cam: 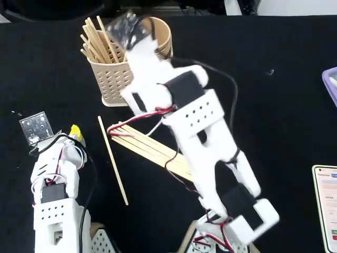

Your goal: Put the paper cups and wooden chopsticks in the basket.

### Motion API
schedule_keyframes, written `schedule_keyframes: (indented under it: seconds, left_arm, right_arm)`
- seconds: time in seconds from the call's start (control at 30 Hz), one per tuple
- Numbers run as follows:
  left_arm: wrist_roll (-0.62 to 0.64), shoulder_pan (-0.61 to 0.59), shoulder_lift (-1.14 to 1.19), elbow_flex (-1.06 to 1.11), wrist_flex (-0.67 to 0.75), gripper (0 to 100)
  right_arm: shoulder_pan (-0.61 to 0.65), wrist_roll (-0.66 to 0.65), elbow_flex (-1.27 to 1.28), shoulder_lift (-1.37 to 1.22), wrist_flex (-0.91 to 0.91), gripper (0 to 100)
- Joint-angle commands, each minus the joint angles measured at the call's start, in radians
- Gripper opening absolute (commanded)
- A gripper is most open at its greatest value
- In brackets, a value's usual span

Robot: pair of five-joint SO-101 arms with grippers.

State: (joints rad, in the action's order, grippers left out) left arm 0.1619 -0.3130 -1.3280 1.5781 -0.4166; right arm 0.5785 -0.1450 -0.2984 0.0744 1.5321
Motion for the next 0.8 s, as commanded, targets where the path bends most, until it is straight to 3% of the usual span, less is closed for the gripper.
schedule_keyframes:
  seconds: [0.0,0.2,0.37,0.53,0.77]
  left_arm:
    - [-0.008,0.005,-0.015,-0.008,0.025,13]
    - [-0.008,0.007,-0.015,-0.010,0.025,13]
    - [-0.008,0.007,-0.015,-0.010,0.025,13]
    - [-0.008,0.005,-0.015,-0.010,0.025,13]
    - [-0.008,0.010,-0.015,-0.010,0.025,13]
  right_arm:
    - [0.015,-0.046,0.239,0.110,-0.066,12.4]
    - [0.011,-0.169,0.748,0.194,-0.384,12.4]
    - [-0.006,-0.264,0.963,0.185,-0.647,12.4]
    - [-0.058,-0.324,1.009,0.054,-0.816,12.4]
    - [-0.063,-0.324,0.906,-0.162,-0.835,12.4]
